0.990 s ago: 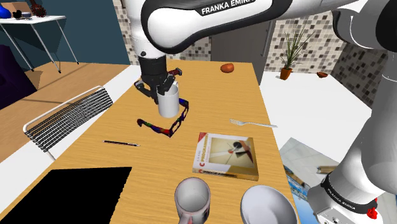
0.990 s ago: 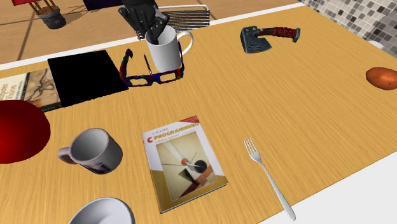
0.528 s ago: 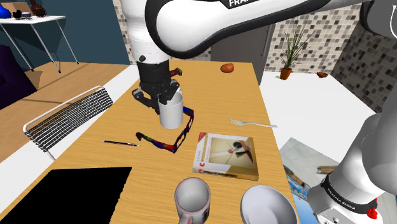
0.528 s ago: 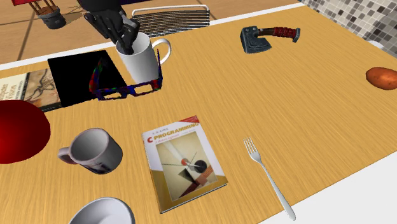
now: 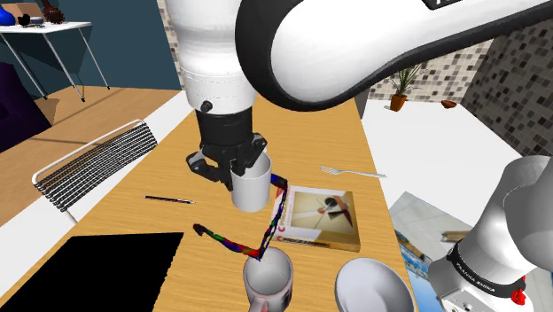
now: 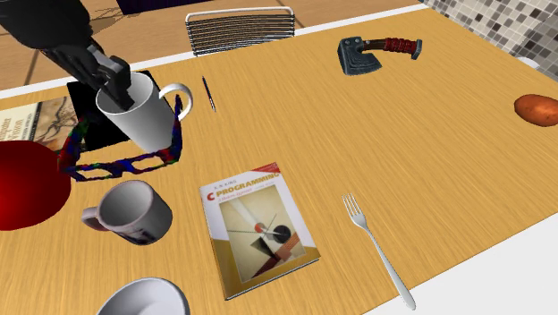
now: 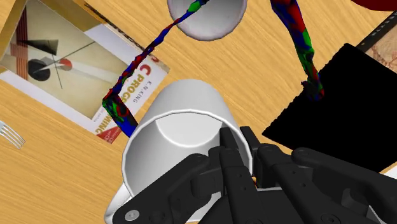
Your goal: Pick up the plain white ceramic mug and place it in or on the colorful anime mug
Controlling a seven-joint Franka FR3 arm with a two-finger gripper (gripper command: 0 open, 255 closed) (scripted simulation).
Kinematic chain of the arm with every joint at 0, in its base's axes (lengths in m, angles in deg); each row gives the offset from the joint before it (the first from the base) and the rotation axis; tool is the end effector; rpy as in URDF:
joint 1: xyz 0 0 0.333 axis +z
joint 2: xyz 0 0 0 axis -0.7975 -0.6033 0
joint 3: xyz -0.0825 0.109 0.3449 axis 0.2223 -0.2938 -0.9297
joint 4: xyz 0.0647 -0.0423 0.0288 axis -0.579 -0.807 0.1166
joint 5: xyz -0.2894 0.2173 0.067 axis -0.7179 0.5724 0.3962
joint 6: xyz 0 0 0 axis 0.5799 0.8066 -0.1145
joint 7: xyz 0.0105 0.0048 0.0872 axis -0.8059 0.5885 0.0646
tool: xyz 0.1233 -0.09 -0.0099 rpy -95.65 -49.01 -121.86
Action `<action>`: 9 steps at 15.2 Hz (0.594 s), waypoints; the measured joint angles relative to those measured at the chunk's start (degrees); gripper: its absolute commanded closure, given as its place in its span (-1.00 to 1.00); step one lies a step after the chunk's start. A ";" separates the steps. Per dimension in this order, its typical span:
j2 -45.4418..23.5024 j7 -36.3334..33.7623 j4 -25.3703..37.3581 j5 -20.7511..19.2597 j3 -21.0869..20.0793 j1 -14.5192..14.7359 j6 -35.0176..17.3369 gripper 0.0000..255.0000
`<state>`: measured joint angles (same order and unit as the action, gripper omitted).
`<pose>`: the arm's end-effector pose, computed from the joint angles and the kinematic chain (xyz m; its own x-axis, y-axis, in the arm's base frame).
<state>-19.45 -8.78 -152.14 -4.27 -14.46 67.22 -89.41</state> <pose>0.3693 0.3926 0.5522 0.9833 -0.1334 0.1239 -0.1325 -0.9911 -0.0151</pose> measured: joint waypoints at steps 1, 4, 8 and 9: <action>1.16 -0.69 -0.99 0.62 -0.44 0.46 0.02 1.00; 2.77 -3.93 -1.51 1.40 -2.30 2.15 1.08 1.00; 5.14 -7.58 -3.28 2.75 -4.44 4.13 1.49 1.00; 5.39 -7.86 -3.90 2.90 -4.59 4.28 1.09 1.00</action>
<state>-14.06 -16.64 -156.03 -1.37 -19.04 71.49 -88.32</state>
